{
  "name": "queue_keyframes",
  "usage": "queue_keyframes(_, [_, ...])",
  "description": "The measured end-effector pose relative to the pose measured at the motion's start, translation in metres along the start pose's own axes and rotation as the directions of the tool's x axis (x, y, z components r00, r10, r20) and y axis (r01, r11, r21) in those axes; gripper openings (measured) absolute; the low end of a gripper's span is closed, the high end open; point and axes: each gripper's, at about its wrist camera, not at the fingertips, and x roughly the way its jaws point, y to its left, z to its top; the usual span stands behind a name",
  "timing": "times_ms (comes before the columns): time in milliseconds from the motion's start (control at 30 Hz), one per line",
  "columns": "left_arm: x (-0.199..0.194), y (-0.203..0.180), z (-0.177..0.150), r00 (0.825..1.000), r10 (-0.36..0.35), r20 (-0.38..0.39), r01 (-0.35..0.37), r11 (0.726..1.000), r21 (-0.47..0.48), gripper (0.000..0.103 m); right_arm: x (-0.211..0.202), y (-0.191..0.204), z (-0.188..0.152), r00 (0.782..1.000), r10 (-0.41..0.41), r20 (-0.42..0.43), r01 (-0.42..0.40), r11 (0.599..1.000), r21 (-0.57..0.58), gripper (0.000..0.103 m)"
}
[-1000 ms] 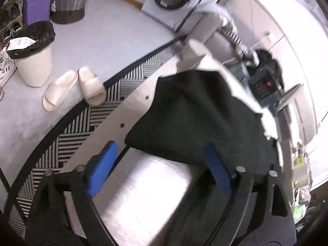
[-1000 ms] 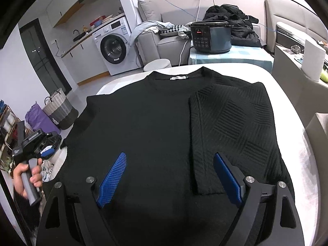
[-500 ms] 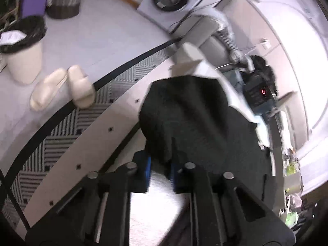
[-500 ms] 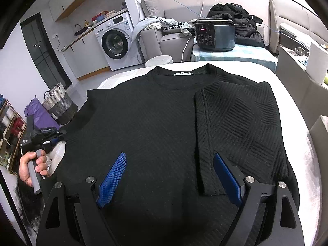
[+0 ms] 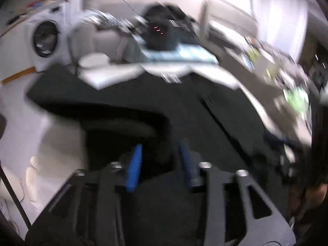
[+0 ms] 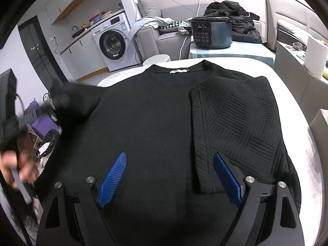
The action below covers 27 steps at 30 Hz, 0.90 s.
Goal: Fold small clothes
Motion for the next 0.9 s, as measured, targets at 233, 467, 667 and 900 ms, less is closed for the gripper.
queue_keyframes(233, [-0.008,0.024,-0.043,0.998,-0.053,-0.021,0.049,0.988,-0.144,0.048,0.008,-0.008,0.001,1.0,-0.009,-0.024,0.01,1.0,0.009,0.088])
queue_keyframes(467, [-0.004,0.092,-0.057,0.991,0.12,-0.061,-0.133,0.952,-0.275,0.048,0.036,0.009,0.018,0.996,0.078,-0.044,-0.077,0.997,0.024,0.088])
queue_keyframes(667, [0.012,0.126,-0.077,0.983,0.123,-0.138,-0.165,0.922,-0.351,0.044,0.07,0.04,0.02,0.971,0.207,-0.123,-0.208,0.978,0.006,0.069])
queue_keyframes(900, [0.007,0.136,-0.086,0.987,0.099,-0.128,-0.14,0.92,-0.366,0.013,0.114,0.071,0.016,0.946,0.265,-0.188,-0.269,0.963,0.007,0.035])
